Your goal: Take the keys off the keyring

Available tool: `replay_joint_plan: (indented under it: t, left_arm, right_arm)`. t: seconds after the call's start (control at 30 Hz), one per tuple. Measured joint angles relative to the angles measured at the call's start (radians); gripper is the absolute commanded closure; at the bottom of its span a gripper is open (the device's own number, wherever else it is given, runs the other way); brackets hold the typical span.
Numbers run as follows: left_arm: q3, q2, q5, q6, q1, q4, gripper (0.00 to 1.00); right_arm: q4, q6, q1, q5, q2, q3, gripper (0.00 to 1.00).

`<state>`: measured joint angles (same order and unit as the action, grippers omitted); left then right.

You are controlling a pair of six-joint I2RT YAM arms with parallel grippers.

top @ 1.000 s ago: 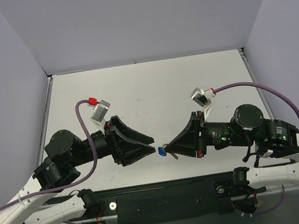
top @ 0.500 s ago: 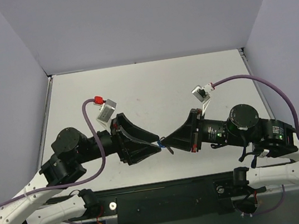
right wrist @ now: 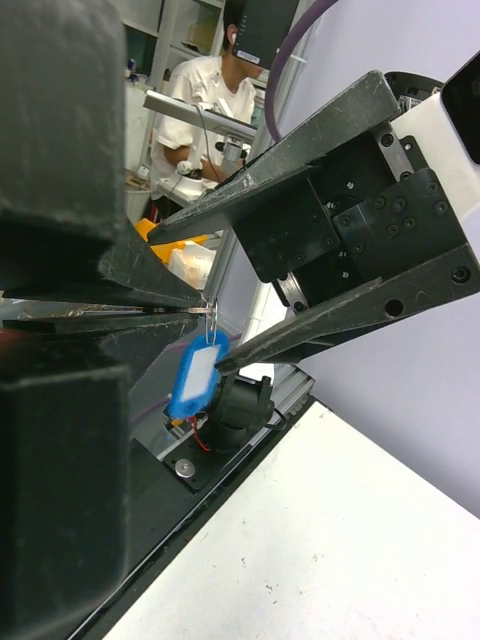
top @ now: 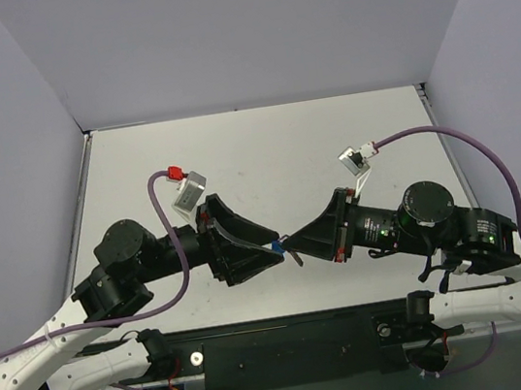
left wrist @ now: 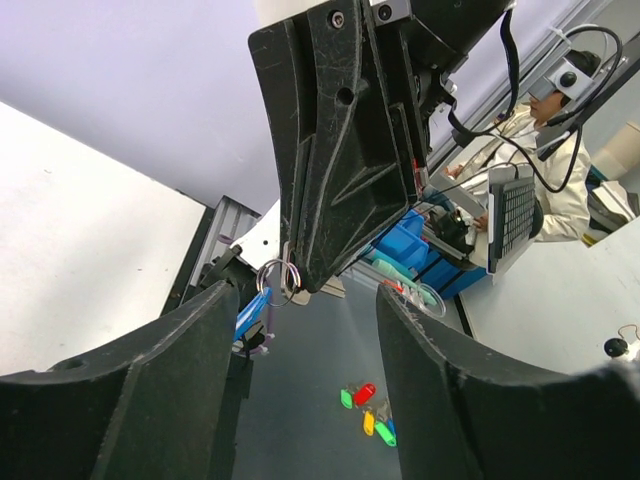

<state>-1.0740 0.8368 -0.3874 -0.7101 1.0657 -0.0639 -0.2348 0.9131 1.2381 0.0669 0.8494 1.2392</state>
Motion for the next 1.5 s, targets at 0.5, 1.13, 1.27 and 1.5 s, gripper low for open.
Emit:
replay_joint_plan:
  t: [0.5,1.13,1.27,1.5]
  left_arm:
    - [-0.019,0.013,0.000,-0.011,0.000,0.001,0.35]
    - [-0.020,0.033,-0.059,-0.059,0.000,0.020,0.75]
    - [-0.021,0.033,-0.063,-0.066,0.000,0.020,0.78]
    - [-0.021,0.033,-0.066,-0.070,0.000,0.020,0.78]
  right_arm:
    - [0.035,0.006,0.000,0.052,-0.003,0.000,1.00]
    - [0.035,-0.001,0.000,0.056,-0.002,0.000,1.00]
    - [0.036,-0.006,0.001,0.056,-0.002,0.000,1.00]
    - [0.035,-0.013,0.001,0.053,-0.002,0.001,1.00]
